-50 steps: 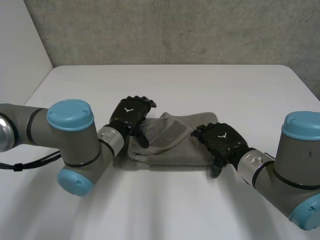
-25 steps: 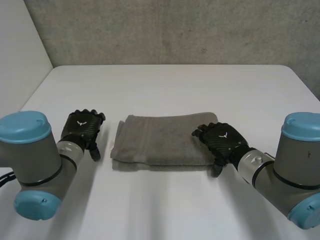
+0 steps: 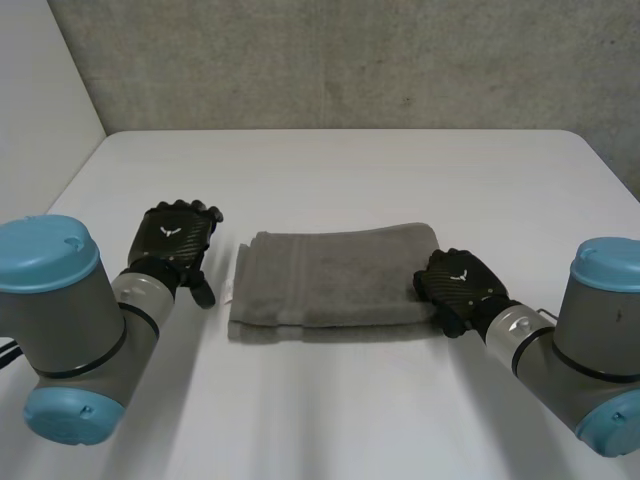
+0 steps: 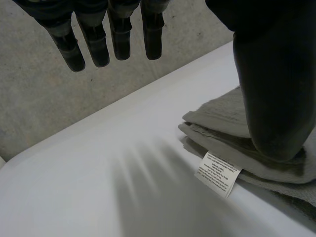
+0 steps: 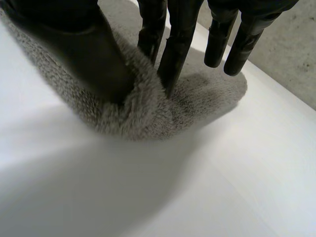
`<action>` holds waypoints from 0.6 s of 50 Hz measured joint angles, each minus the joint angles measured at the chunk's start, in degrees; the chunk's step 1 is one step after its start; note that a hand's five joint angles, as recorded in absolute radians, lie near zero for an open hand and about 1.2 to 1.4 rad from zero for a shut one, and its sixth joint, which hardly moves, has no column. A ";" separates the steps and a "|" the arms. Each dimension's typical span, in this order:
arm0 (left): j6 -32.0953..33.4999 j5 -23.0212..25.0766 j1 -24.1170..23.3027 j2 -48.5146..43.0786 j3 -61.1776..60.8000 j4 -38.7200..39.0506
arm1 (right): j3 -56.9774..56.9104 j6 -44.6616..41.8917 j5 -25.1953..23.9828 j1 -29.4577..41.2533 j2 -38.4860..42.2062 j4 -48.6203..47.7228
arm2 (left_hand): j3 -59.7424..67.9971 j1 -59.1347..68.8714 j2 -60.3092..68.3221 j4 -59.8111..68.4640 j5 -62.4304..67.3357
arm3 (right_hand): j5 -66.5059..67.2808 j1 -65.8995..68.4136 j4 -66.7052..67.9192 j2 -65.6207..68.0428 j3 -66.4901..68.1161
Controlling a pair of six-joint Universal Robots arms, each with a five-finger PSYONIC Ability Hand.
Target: Fold the towel.
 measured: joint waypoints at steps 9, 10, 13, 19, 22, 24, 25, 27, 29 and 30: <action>-0.95 0.08 0.01 0.81 -0.49 -0.02 | 2.72 -2.69 -0.93 -5.16 -3.03 3.66 | 0.00 0.00 0.00 0.00 0.00 | 6.06 3.70 0.00 3.05 0.00; -0.95 0.09 0.11 1.03 -0.66 -0.02 | 3.19 -3.48 -1.18 -6.38 -3.76 4.55 | 0.00 0.00 0.00 0.00 0.00 | 6.06 3.70 0.00 3.05 0.00; -0.94 0.12 0.33 1.47 -1.01 -0.02 | 3.96 -5.63 -2.25 -9.32 -5.32 6.58 | 0.00 0.00 0.00 0.00 0.00 | 6.06 3.69 0.00 3.05 0.00; -0.89 0.10 0.71 2.20 -1.32 -0.02 | 2.96 -10.16 -6.68 -14.83 -9.97 12.46 | 0.00 0.00 0.00 0.00 0.00 | 6.13 3.69 0.00 3.06 0.00; -0.90 0.06 0.79 2.43 -1.22 -0.02 | 0.50 -10.82 -8.32 -15.55 -11.93 15.64 | 0.00 0.00 0.00 0.00 0.00 | 6.26 3.69 0.00 3.07 0.00; -0.92 0.04 0.79 2.54 -1.06 -0.02 | -1.50 -10.57 -8.91 -14.84 -12.75 17.29 | 0.00 0.00 0.00 0.00 0.00 | 6.33 3.69 0.00 3.08 0.00; -0.94 0.01 0.80 2.64 -0.92 -0.02 | -2.61 -10.27 -9.04 -14.04 -13.03 18.00 | 0.00 0.00 0.00 0.00 0.00 | 6.40 3.68 0.00 3.09 0.00; -1.04 -0.02 0.78 2.92 -0.56 -0.02 | -5.21 -9.39 -9.19 -11.18 -13.35 19.11 | 0.00 0.00 -0.01 0.00 -0.01 | 6.42 3.68 0.00 3.65 0.00; -1.21 -0.03 0.70 3.27 -0.20 -0.02 | -7.42 -8.67 -8.94 -7.61 -13.03 19.62 | 0.00 0.00 -0.05 0.00 -0.10 | 6.45 3.67 0.00 3.73 0.00; -1.39 -0.04 0.61 3.53 0.08 -0.02 | -8.93 -8.24 -8.57 -4.79 -12.52 19.83 | 0.00 0.00 -0.07 0.00 -0.10 | 6.45 3.67 0.00 4.01 0.00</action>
